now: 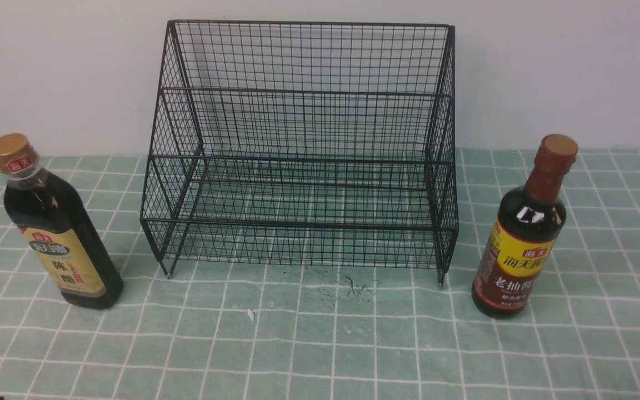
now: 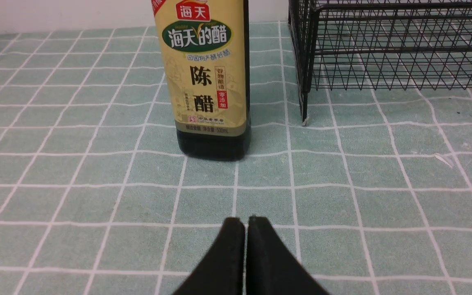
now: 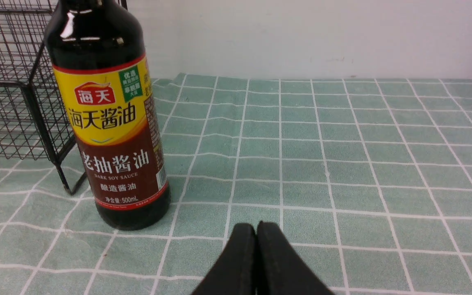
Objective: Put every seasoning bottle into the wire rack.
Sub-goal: Use the right arm to grab the condiment bottle closest to it
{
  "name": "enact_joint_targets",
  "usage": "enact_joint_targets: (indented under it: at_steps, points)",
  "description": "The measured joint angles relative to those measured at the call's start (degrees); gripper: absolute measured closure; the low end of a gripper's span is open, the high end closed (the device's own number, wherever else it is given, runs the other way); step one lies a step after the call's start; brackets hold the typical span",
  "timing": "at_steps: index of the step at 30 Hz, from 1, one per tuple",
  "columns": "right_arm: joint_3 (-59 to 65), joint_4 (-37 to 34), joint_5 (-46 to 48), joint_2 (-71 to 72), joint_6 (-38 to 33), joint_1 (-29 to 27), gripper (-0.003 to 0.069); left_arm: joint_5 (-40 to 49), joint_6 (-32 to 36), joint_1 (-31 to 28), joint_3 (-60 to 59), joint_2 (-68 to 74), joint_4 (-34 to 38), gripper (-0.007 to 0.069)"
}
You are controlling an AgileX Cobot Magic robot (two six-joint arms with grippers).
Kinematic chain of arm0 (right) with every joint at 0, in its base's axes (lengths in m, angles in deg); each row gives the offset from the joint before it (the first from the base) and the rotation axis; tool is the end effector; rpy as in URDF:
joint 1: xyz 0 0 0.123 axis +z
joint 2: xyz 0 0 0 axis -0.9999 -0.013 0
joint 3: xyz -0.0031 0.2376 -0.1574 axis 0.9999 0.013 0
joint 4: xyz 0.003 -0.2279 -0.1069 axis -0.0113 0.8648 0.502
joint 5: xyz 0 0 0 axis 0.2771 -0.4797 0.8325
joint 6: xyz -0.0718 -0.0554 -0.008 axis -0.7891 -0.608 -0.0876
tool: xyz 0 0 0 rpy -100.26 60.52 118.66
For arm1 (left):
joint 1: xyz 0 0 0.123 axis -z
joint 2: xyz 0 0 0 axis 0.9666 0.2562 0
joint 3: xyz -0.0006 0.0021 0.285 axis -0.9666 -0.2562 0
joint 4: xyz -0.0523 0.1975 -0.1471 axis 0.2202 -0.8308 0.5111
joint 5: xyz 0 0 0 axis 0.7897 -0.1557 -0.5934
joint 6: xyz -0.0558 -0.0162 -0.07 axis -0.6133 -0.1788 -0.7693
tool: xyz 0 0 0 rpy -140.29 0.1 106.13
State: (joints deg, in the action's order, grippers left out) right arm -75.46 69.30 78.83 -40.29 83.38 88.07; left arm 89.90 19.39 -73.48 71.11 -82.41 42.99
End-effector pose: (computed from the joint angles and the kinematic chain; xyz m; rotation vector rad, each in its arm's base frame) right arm 0.0515 0.0021 0.1726 0.0322 1.8818 0.0441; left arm 0.0522 -0.0011 0.1709 -0.0014 1.8844 -0.0348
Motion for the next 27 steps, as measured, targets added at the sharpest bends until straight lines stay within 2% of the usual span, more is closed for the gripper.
enact_joint_targets:
  at_steps: [21, 23, 26, 27]
  points:
    - [0.10, -0.39, -0.73, 0.00, 0.00, 0.00, 0.0673, 0.00, 0.00, 0.00, 0.00, 0.00, 0.00, 0.0634]
    - [0.51, -3.81, -3.76, 0.00, 1.25, 0.20, 0.0673, 0.00, 0.00, 0.00, 0.00, 0.00, 0.00, 0.0634]
    - [0.65, -16.98, -12.85, 0.00, 7.07, 1.07, 0.0673, 0.00, 0.00, 0.00, 0.00, 0.00, 0.00, 0.0634]
    - [0.65, -16.98, -13.49, 0.00, 7.07, 1.14, 0.0673, 0.00, 0.00, 0.00, 0.00, 0.00, 0.00, 0.0634]
